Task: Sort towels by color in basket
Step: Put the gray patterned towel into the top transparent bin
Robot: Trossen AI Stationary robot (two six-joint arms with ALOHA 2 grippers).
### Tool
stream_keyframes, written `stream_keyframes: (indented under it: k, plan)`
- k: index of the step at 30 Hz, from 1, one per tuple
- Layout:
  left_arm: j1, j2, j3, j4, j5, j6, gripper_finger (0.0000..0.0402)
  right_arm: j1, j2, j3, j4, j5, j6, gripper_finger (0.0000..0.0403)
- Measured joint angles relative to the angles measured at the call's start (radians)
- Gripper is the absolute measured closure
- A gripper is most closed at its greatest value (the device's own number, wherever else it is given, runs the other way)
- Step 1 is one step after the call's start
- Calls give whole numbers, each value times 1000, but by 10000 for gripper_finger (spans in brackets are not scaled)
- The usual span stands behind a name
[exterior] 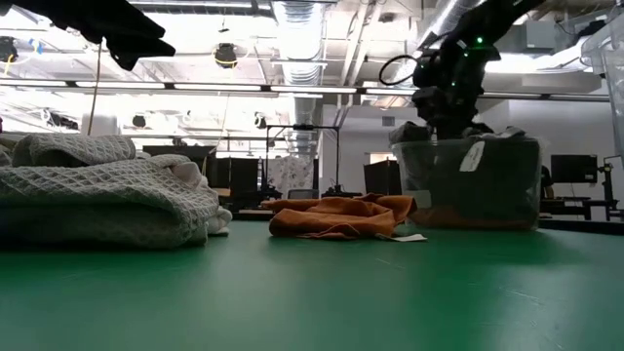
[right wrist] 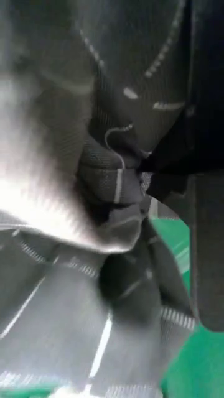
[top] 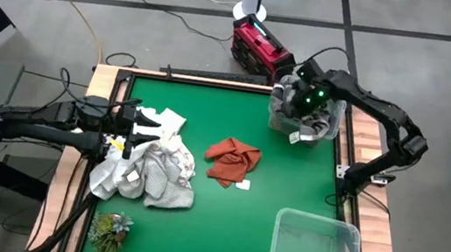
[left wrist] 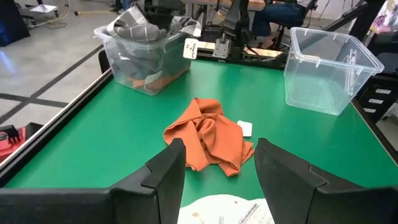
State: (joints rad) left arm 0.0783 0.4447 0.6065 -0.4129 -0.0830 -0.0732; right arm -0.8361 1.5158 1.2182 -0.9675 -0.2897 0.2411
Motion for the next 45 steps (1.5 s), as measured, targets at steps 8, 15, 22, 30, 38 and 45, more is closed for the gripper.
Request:
stream_keyframes:
  k: [8,15,22,30,38,45]
  plan:
    - [0,0,0,-25,0,-1,221,-65,-8,-26,31,-101,24,354]
    - [0,0,0,-27,0,-17,221,-70,-91,32,-49,-101,23,248]
    - [0,0,0,-27,0,-34,221,-70,-211,142,-129,37,36,177]
    - [0,0,0,-17,-1,-32,221,68,-270,166,57,189,-51,169]
    - [0,0,0,-17,-2,-11,221,366,-143,165,58,455,-205,170]
    - [0,0,0,-19,-2,-6,221,461,-40,165,74,577,-239,170]
